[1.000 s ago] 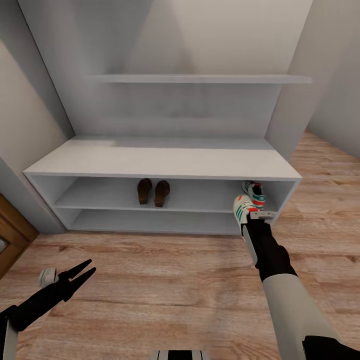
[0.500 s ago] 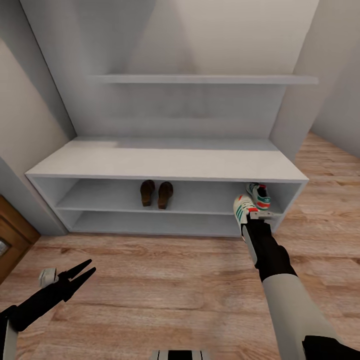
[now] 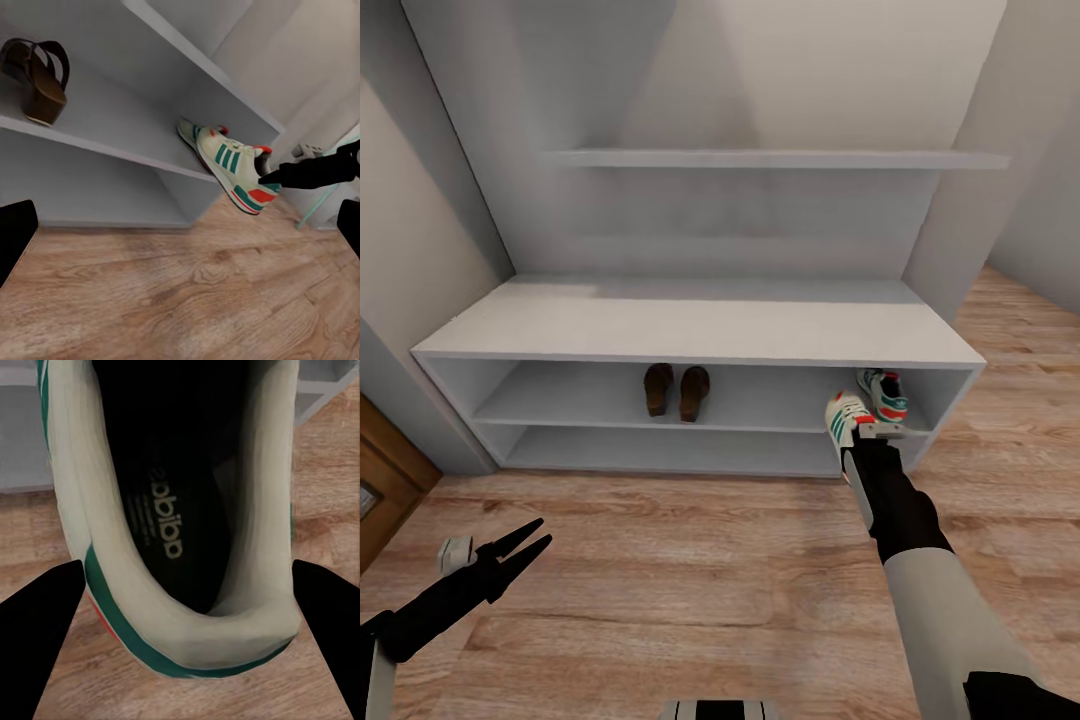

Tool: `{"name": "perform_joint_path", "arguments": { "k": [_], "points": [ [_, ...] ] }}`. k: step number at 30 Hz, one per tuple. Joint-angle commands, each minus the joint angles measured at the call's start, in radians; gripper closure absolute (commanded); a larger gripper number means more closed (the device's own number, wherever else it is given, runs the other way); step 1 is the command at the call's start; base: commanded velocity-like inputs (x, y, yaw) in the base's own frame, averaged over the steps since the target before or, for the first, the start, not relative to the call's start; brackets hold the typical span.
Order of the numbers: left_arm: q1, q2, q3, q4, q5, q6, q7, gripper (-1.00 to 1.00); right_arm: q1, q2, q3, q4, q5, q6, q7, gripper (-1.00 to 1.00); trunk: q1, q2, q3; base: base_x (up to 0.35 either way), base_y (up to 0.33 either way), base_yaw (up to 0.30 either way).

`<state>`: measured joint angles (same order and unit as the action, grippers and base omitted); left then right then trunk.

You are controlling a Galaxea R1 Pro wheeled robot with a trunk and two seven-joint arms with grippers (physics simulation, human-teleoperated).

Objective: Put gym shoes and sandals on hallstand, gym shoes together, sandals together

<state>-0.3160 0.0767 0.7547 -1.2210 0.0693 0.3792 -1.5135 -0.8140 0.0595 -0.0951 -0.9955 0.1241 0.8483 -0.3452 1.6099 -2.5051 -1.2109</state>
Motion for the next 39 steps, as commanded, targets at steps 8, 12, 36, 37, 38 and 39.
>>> {"name": "perform_joint_path", "arguments": {
  "k": [8,12,36,37,38,39],
  "points": [
    [0.000,0.000,0.000,0.000,0.000,0.000,0.001,-1.00,0.000,0.000,0.000,0.000,0.000,0.000,0.000,1.00,0.000,0.000,0.000,0.067,0.053,0.000],
    [0.000,0.000,0.000,0.000,0.000,0.000,0.001,-1.00,0.000,-0.001,0.000,0.000,0.000,0.000,0.000,1.00,0.000,0.000,0.000,0.126,0.006,0.000],
    [0.000,0.000,-0.001,0.000,0.000,0.000,0.000,-1.00,0.000,-0.001,-0.002,0.000,0.000,0.000,0.000,1.00,0.000,0.000,0.000,0.107,-0.029,0.000],
    [0.000,0.000,-0.001,0.000,0.000,0.000,0.000,-1.00,0.000,-0.001,-0.002,0.000,0.000,0.000,0.000,1.00,0.000,0.000,0.000,0.015,-0.013,0.000],
    [0.000,0.000,-0.001,0.000,0.000,0.000,0.000,-1.00,0.000,-0.001,-0.002,0.000,0.000,0.000,0.000,1.00,0.000,0.000,0.000,0.009,-0.008,0.000],
    [0.000,0.000,-0.001,0.000,0.000,0.000,0.000,-1.00,0.000,-0.001,-0.002,0.000,0.000,-0.001,0.000,1.00,0.000,0.000,0.000,0.008,-0.006,0.000]
  ]
}}
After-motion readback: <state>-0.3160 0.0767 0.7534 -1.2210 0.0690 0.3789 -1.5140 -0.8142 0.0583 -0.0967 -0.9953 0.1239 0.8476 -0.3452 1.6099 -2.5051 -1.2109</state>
